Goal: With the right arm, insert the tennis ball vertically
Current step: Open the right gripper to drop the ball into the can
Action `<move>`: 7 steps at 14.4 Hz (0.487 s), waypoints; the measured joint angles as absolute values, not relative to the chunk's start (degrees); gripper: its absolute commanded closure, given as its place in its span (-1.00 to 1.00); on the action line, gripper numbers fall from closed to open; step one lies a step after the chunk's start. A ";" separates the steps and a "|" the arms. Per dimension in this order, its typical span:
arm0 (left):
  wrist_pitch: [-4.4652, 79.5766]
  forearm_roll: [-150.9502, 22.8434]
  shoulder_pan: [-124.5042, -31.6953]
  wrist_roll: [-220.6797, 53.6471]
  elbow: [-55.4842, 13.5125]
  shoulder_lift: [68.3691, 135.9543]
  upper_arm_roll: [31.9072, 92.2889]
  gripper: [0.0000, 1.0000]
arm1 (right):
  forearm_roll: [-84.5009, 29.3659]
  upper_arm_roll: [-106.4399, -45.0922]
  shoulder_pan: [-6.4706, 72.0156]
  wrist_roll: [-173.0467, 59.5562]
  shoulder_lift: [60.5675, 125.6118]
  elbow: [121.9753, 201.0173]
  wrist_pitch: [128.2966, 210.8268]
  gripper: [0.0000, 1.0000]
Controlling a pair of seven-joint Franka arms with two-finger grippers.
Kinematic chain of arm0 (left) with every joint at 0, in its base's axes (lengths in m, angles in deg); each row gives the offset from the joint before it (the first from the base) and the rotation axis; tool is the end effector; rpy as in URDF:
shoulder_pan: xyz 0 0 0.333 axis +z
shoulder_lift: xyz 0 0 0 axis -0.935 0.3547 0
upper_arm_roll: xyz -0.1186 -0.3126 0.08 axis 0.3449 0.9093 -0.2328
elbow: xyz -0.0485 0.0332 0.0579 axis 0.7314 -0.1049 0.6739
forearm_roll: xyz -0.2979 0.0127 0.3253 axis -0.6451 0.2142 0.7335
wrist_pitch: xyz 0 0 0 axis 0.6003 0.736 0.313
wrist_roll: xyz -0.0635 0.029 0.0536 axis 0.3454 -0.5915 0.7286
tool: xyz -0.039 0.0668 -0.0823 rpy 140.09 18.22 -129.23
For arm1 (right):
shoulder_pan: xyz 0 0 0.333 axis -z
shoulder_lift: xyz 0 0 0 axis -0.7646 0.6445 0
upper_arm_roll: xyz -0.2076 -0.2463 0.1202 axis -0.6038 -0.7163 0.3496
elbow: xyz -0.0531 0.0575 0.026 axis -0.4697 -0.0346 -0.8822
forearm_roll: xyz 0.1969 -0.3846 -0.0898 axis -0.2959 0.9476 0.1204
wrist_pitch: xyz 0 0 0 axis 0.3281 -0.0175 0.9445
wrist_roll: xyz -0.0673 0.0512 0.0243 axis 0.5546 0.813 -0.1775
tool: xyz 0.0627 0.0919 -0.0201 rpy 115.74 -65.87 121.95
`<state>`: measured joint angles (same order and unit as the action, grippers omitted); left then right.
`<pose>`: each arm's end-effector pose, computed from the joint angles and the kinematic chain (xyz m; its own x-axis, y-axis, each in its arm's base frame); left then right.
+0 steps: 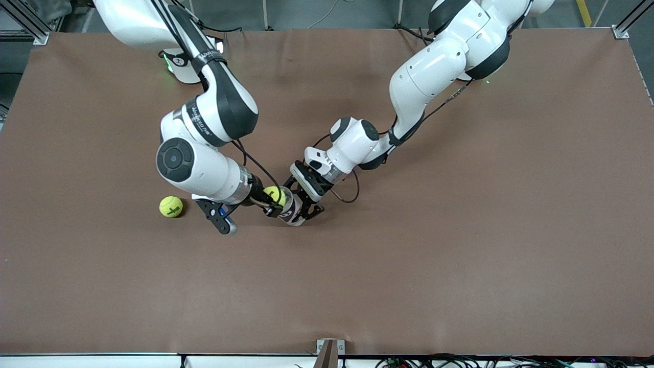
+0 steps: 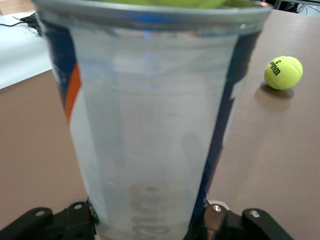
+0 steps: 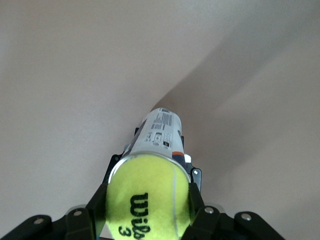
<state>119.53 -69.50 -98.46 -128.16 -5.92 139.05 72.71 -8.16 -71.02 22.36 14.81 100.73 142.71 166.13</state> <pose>0.5430 -0.5907 0.1478 0.3582 -0.4289 0.8293 -0.8074 -0.5884 0.0444 0.6796 0.3698 0.3959 0.6810 -0.6873 -0.2527 -0.7257 -0.6795 -0.1075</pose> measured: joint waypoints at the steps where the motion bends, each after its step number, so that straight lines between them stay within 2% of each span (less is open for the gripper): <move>1: 119.53 -69.50 -98.46 -128.16 -5.91 139.05 72.70 -0.37 | -8.14 -71.03 22.01 15.19 100.96 142.71 166.13 0.96; 2: 119.53 -69.50 -98.45 -128.16 -5.91 139.05 72.69 -0.40 | -8.13 -71.04 21.60 15.33 101.25 142.71 166.13 0.91; 5: 119.63 -69.50 -98.43 -128.17 -6.01 139.06 72.66 -0.49 | -7.58 -71.16 20.88 15.60 101.71 142.65 166.66 0.11; 6: 119.63 -69.50 -98.41 -128.17 -6.00 139.06 72.65 -0.49 | -7.58 -71.27 20.88 15.60 101.72 142.65 166.66 -0.63; 7: 119.63 -69.50 -98.37 -128.17 -6.00 139.06 72.62 -0.49 | -7.58 -71.39 20.89 15.61 101.74 142.65 166.66 -1.00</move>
<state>119.63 -69.50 -98.37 -128.17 -6.00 139.06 72.62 -7.58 -71.39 20.89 15.61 101.74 142.65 166.66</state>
